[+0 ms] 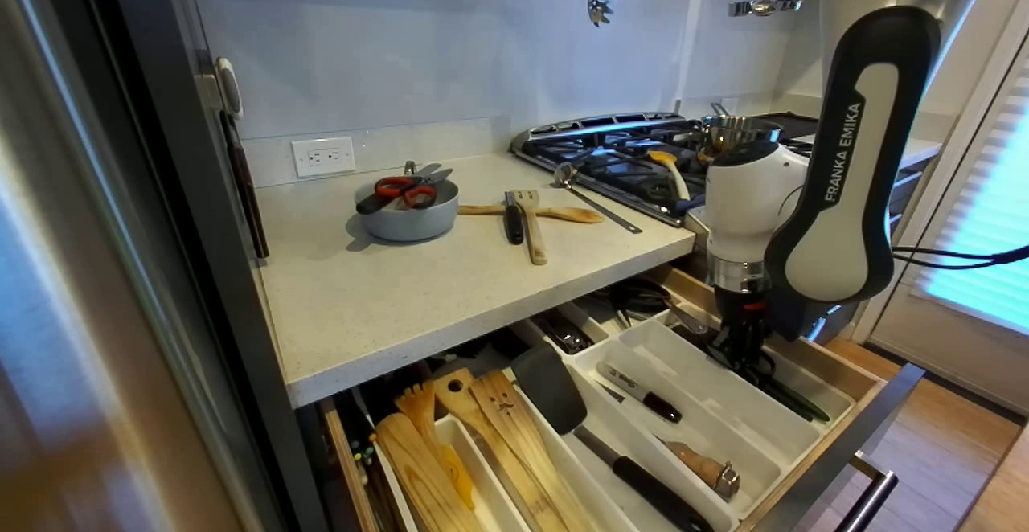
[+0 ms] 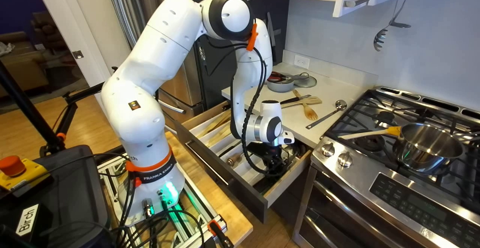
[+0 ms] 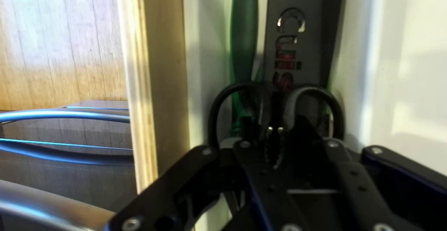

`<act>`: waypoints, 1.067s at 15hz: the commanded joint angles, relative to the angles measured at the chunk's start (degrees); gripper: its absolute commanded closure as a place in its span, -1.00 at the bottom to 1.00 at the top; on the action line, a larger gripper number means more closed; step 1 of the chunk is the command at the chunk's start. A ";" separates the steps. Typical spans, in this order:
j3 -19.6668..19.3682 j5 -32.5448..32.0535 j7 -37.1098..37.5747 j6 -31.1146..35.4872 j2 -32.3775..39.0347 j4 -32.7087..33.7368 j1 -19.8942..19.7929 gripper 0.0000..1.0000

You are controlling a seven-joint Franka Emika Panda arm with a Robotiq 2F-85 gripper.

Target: Remove the scissors from the drawer

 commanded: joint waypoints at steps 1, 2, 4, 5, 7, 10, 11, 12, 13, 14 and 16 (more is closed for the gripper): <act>-3.07 -0.94 2.04 2.02 -2.81 -3.03 1.85 0.83; -3.90 -1.53 2.13 3.17 -4.31 -4.56 2.06 0.83; -5.84 -2.49 1.20 6.07 -8.09 -8.23 1.96 0.83; -6.43 -2.96 0.14 7.06 -10.18 -10.04 1.26 0.83; -6.55 -5.44 -2.76 10.12 -14.58 -14.39 -0.52 0.83; -12.79 -12.24 -5.63 17.40 -21.78 -21.93 5.08 0.83; -16.07 -13.99 -6.93 19.15 -24.89 -24.35 7.98 0.83; -19.44 -15.30 -8.72 20.50 -28.01 -26.65 10.76 0.83; -22.65 -16.01 -10.61 21.12 -31.00 -28.85 13.61 0.83; -20.78 -25.45 -2.98 21.73 -27.66 -22.91 10.69 0.83; -24.09 -33.53 0.57 20.89 -32.72 -23.87 12.78 0.83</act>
